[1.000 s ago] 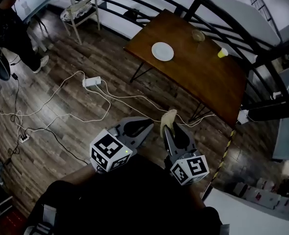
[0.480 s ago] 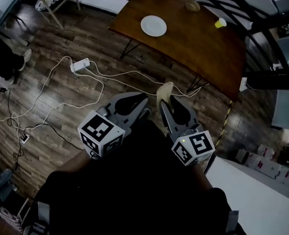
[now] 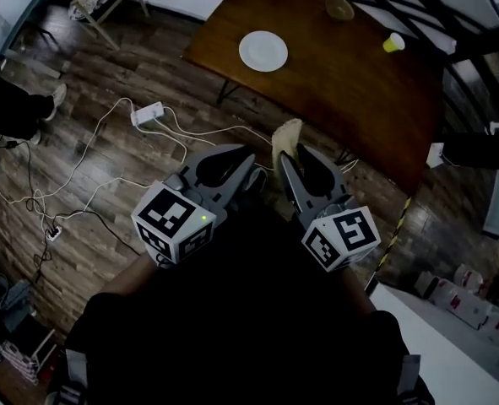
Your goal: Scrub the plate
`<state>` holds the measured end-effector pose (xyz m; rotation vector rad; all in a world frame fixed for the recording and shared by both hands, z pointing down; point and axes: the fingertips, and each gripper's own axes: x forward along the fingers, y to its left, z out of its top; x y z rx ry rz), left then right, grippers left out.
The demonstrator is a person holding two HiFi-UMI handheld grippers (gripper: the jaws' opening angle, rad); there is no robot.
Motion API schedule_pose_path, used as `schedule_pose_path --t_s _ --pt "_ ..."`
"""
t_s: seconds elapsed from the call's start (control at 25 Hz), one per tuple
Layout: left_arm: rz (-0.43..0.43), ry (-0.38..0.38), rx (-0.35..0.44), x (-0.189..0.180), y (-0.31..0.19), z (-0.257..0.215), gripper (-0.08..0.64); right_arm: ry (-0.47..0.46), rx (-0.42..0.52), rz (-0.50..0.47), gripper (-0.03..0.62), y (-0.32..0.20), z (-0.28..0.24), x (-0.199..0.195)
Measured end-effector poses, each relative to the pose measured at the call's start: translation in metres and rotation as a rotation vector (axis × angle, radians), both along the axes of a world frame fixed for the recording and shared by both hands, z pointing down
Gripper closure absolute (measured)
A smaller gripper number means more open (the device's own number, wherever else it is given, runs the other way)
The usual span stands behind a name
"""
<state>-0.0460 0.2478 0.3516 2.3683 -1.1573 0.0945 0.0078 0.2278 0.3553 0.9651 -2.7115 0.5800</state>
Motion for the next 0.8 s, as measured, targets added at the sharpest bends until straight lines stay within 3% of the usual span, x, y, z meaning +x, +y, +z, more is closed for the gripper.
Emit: schedule_pose_path --t_s 0.32,0.6,0.8 --pt "-0.018 -0.079 0.026 0.064 -0.077 -0.014 0.526 -0.058 0.007 -0.038 0.472 -0.085 -0.01 0.057" --pt "-0.09 -0.098 0.011 0.077 -0.107 -0.021 0.526 -0.087 -0.01 -0.084 0.472 -0.118 -0.014 0.074" --pt "-0.121 -0.086 -0.004 0.066 -0.128 -0.017 0.526 -0.086 -0.025 -0.097 0.472 -0.139 -0.008 0.066"
